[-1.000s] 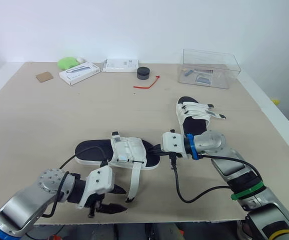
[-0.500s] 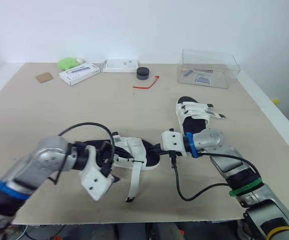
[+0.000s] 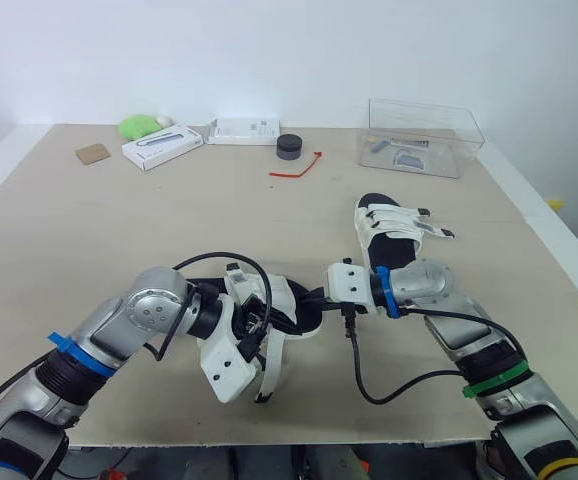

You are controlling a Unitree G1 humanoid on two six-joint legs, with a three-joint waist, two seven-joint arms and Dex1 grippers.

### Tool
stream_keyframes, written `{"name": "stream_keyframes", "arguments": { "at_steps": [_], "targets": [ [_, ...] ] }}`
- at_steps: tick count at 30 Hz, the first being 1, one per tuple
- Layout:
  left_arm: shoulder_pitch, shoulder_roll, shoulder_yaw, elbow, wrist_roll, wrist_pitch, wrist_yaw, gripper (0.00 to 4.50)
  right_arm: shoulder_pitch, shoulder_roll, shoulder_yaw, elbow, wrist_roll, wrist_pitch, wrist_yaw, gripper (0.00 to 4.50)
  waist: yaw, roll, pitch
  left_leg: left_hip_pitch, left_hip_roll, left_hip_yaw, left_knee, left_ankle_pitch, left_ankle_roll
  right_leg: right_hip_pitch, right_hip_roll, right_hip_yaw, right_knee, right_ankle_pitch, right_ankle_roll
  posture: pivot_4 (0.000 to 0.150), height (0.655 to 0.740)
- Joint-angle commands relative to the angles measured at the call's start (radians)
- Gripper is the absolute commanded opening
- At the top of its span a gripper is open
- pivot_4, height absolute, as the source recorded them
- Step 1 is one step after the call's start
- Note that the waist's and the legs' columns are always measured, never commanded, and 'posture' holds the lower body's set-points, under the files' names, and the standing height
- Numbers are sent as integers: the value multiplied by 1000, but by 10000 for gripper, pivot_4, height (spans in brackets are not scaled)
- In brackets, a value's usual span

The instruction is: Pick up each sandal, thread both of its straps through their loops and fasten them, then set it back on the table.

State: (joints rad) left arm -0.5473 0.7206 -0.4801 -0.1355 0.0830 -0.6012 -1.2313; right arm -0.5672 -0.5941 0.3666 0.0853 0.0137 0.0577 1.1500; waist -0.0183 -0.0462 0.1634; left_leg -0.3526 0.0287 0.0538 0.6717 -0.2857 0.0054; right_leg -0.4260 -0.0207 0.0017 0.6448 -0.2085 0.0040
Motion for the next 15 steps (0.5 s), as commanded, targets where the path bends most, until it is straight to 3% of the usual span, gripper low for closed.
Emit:
{"name": "stream_keyframes", "arguments": {
  "at_steps": [1,5,15],
  "targets": [
    [-14,-1,-14,-14,-55,8,-29,17263,25,-21,25,40,-54,34,-2,0,0,0,0,0,0,0,0,0,0,0,0,0,0,0,0,1500,7400],
    [-4,0,14,-12,-120,73,-33,146,25,-23,25,39,-55,35,-2,0,0,0,0,0,0,-1,0,0,0,0,1,0,0,0,0,1500,7400],
    [79,-40,162,-92,-463,685,56,146,26,-22,27,35,-56,35,-3,0,-2,0,0,-1,1,-2,0,0,0,0,1,-2,0,0,0,1500,7400]
  ]
}}
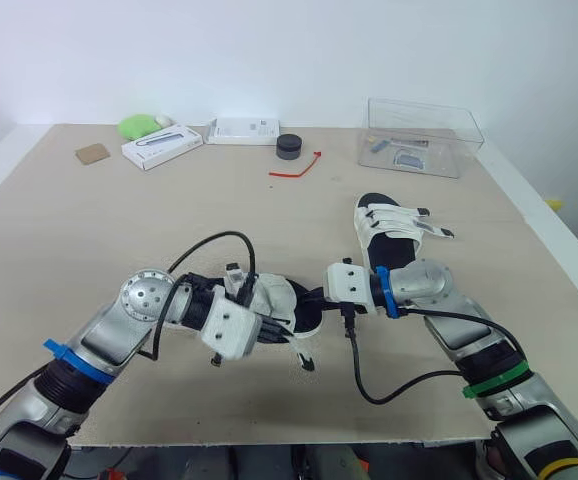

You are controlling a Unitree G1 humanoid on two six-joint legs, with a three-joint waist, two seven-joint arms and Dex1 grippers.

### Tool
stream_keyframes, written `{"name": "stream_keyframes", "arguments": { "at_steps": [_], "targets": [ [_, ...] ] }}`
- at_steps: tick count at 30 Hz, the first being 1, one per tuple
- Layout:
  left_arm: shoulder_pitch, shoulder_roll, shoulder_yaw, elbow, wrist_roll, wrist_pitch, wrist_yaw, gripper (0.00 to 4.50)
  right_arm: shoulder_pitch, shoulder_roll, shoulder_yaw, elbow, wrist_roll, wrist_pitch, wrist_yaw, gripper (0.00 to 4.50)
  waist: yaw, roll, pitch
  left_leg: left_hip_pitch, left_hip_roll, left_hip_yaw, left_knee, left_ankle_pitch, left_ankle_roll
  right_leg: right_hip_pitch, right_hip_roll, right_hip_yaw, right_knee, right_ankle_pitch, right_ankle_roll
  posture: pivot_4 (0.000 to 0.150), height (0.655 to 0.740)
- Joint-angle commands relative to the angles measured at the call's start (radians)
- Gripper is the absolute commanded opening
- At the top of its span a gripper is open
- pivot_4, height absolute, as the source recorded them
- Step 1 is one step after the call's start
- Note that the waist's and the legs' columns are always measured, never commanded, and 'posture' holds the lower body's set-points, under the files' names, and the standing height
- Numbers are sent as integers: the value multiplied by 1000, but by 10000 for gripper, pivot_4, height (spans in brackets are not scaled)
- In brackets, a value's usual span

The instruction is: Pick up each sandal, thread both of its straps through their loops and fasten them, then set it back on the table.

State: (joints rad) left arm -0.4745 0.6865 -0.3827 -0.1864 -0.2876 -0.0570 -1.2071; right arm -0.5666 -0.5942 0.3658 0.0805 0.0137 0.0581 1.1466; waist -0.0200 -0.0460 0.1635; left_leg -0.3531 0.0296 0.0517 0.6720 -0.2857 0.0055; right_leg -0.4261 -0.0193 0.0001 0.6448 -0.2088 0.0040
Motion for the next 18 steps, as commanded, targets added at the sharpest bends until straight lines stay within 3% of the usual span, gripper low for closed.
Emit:
{"name": "stream_keyframes", "arguments": {
  "at_steps": [1,11,18],
  "targets": [
    [12,-13,81,-42,-141,217,44,146,25,-22,29,40,-56,34,1,0,0,0,0,0,0,0,0,0,0,0,0,0,0,0,0,1500,7400],
    [-43,-121,264,5,-496,710,167,146,27,-34,24,35,-58,31,1,0,0,0,0,0,0,-1,0,0,0,0,0,0,0,0,0,1500,7400],
    [-79,-137,283,97,-458,749,181,146,42,-42,18,17,-56,37,-6,0,0,0,0,-1,-1,-1,0,0,0,0,0,0,0,0,0,1500,7400]
  ]
}}
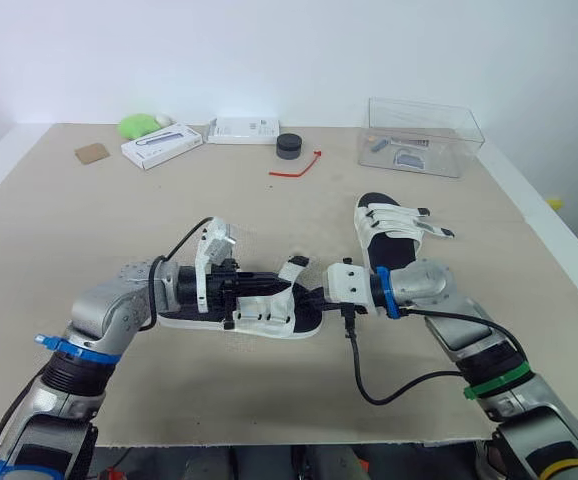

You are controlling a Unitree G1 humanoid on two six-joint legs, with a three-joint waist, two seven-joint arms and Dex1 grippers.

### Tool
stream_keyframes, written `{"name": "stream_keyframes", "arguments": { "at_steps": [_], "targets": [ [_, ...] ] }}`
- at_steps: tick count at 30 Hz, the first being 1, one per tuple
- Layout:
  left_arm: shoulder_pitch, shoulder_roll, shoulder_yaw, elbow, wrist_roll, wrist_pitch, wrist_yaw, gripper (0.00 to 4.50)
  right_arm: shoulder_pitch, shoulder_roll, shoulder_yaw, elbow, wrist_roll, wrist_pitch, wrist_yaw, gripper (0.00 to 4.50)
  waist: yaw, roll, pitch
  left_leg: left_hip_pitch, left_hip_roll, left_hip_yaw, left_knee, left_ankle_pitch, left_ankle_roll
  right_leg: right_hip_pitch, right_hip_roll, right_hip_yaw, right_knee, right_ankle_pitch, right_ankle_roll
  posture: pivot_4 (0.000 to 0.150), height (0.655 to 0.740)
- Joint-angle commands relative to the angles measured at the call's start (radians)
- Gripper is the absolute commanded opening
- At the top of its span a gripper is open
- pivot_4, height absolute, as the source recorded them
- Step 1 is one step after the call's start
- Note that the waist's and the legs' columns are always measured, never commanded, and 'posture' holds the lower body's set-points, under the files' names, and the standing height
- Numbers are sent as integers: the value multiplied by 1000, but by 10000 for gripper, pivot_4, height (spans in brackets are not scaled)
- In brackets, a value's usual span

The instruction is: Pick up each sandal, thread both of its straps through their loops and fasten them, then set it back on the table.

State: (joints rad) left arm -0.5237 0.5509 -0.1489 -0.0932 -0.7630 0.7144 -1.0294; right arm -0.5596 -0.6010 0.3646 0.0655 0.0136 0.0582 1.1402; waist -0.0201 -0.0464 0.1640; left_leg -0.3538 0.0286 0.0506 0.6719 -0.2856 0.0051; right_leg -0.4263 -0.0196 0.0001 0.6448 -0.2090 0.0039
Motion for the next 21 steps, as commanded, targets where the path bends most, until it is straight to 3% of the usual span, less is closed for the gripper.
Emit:
{"name": "stream_keyframes", "arguments": {
  "at_steps": [1,21],
  "targets": [
    [-32,-2,45,19,32,-30,3,146,37,-36,19,28,-56,38,-1,0,0,0,0,0,0,0,0,0,0,0,0,0,0,0,0,1500,7400],
    [-89,-82,56,252,153,-66,34,146,52,-43,13,-4,-51,69,-21,0,2,0,0,0,-2,0,1,1,0,1,-2,0,0,1,2,1500,7400]
  ]
}}
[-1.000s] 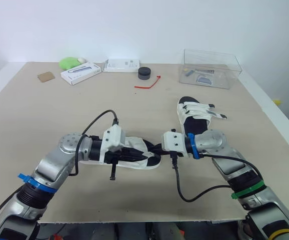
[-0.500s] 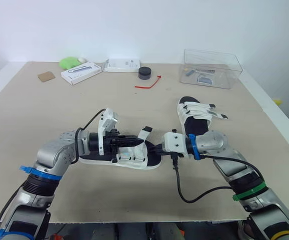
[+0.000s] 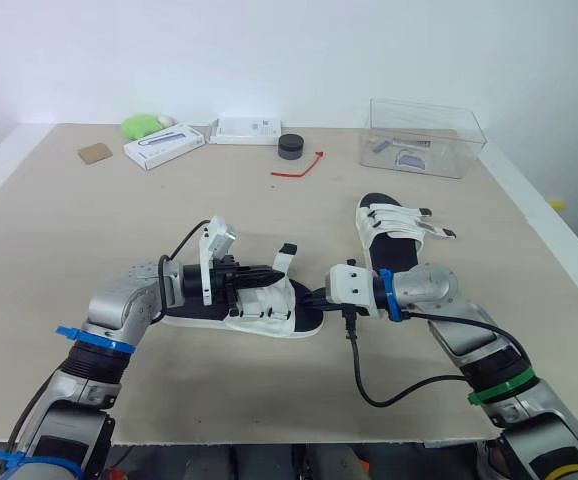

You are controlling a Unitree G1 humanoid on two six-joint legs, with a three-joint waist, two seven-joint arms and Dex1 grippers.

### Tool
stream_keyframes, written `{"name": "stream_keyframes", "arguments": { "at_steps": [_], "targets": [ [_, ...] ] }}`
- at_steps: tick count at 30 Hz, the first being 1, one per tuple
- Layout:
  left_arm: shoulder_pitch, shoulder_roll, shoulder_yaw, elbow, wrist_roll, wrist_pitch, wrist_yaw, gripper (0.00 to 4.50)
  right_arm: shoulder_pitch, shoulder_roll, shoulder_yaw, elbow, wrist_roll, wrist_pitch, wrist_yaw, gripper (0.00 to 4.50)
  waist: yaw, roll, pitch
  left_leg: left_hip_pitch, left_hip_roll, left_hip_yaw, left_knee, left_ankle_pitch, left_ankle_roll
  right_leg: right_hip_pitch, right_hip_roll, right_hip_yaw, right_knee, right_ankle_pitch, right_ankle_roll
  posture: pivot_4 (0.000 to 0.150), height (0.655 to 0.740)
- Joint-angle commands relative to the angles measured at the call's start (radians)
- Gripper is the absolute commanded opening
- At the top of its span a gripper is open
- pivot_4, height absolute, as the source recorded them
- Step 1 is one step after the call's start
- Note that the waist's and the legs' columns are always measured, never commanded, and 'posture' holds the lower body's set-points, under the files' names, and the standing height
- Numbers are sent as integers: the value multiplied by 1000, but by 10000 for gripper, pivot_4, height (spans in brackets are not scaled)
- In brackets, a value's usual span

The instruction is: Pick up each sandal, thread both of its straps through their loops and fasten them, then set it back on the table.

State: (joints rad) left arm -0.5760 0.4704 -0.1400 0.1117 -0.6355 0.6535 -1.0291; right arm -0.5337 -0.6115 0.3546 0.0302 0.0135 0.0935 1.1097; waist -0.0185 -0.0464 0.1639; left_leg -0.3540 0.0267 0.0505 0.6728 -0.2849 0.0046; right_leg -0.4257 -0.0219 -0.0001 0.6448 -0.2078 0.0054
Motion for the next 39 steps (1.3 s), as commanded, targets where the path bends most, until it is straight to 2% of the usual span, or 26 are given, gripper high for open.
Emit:
{"name": "stream_keyframes", "arguments": {
  "at_steps": [1,6,8,10,15,23,26,27,29,31,32,33,39],
  "targets": [
    [-42,-3,51,54,25,-2,31,2745,28,-33,22,30,-51,36,9,0,0,0,0,0,0,0,0,0,0,0,0,0,0,0,0,1500,7400],
    [-49,11,41,63,79,-59,11,17052,35,-38,20,21,-49,43,6,0,0,0,0,0,0,0,0,0,0,0,0,0,0,0,1,1500,7400],
    [-52,12,49,67,92,-73,4,25790,37,-40,19,19,-49,45,6,0,0,0,0,-1,0,0,0,0,0,0,-1,0,-1,-1,1,1500,7400],
    [-61,14,60,76,104,-89,2,30681,37,-41,18,18,-48,47,6,0,0,0,0,-2,0,0,0,-1,0,0,-1,0,-1,-1,1,1500,7400],
    [-113,30,72,98,140,-153,-20,30681,33,-42,21,21,-50,46,8,0,0,0,0,-2,-1,0,0,-1,0,0,-2,-1,-2,-1,2,1500,7400],
    [-192,15,61,44,113,-134,-92,30681,27,-37,24,29,-52,43,9,0,0,0,0,-3,-1,0,0,-1,0,-1,-1,-1,-3,-1,2,1500,7400],
    [-213,-13,27,58,122,-123,-122,25029,25,-34,25,32,-53,42,7,0,0,0,0,-3,-1,-1,0,-1,0,-1,-1,-1,-3,-1,2,1500,7400],
    [-219,-21,18,71,128,-123,-133,20855,25,-33,26,33,-53,42,6,0,0,0,0,-3,-1,-1,0,-1,0,-1,-1,-1,-3,-1,2,1500,7400],
    [-242,-36,-6,136,137,-114,-174,15828,25,-31,27,33,-54,42,4,0,0,0,0,-3,-1,0,0,-1,0,-1,-1,-1,-3,0,2,1500,7400],
    [-284,-42,-31,228,151,-97,-224,5613,25,-30,27,33,-54,42,1,0,-1,0,0,-3,-1,0,0,-1,0,-1,-1,-1,-3,0,2,1500,7400],
    [-309,-44,-37,271,151,-78,-248,2362,26,-29,28,32,-54,42,-1,0,-1,0,0,-3,-1,0,0,-1,0,-1,-1,-1,-3,0,2,1500,7400],
    [-335,-46,-42,315,151,-53,-271,995,27,-28,27,31,-54,42,-3,0,-1,0,0,-3,-2,-1,0,-1,0,-1,0,-1,-3,0,2,1500,7400],
    [-486,-49,-97,613,233,1,-422,995,40,-25,21,20,-55,47,-25,0,-1,-1,0,-4,-5,-1,0,-1,0,-1,-1,-4,-3,0,3,1500,7400]
  ]
}}
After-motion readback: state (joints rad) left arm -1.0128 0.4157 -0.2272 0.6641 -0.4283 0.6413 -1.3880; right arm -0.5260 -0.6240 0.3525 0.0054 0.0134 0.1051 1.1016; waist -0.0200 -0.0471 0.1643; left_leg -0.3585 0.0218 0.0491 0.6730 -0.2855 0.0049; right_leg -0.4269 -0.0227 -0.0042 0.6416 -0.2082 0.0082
